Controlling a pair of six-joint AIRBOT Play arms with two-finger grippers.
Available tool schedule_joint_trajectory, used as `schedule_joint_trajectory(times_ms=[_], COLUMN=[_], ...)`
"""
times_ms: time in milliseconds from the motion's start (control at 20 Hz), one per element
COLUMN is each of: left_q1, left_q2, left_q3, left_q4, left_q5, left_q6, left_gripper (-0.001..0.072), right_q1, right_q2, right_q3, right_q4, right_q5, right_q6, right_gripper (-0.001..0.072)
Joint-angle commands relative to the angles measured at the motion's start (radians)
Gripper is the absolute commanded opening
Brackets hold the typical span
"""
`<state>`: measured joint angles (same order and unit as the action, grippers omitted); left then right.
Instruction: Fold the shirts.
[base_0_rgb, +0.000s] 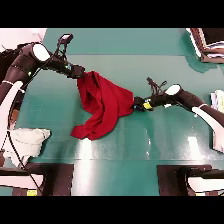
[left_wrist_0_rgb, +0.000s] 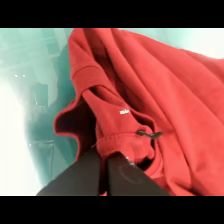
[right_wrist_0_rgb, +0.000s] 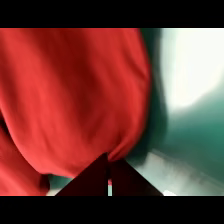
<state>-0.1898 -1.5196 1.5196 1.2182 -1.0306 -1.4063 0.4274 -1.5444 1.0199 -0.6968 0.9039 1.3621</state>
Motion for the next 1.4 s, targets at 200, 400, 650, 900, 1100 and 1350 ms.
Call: schedule_joint_trajectory(times_ms=[200, 400, 650, 900, 1100, 1350], left_q1=[0.001, 0.001, 0.001, 0.001, 0.001, 0.001], left_q2=[0.192, 0.41, 0.651, 0.783, 0.798, 0.721], left_q3=[0.085, 0.206, 0.268, 0.313, 0.381, 0.377], left_q4=[0.119, 0.126, 0.105, 0.071, 0.026, 0.035], left_q5=[0.002, 0.006, 0.03, 0.066, 0.079, -0.069], left_q6=[-0.006, 0.004, 0.014, 0.02, 0.028, 0.026], left_gripper=[0.0022, 0.0022, 0.0023, 0.0022, 0.0022, 0.0022], right_q1=[-0.103, -0.211, -0.292, -0.364, -0.458, -0.489], right_q2=[0.16, 0.347, 0.529, 0.643, 0.662, 0.495], right_q3=[0.291, 0.541, 0.722, 0.85, 0.944, 1.078], right_q4=[-0.287, -0.374, -0.38, -0.458, -0.459, -0.449], right_q5=[0.08, 0.164, 0.192, 0.203, 0.245, 0.388], right_q6=[0.001, 0.002, -0.003, -0.011, -0.01, 0.015], right_gripper=[0.0016, 0.0016, 0.0016, 0.0016, 0.0016, 0.0015])
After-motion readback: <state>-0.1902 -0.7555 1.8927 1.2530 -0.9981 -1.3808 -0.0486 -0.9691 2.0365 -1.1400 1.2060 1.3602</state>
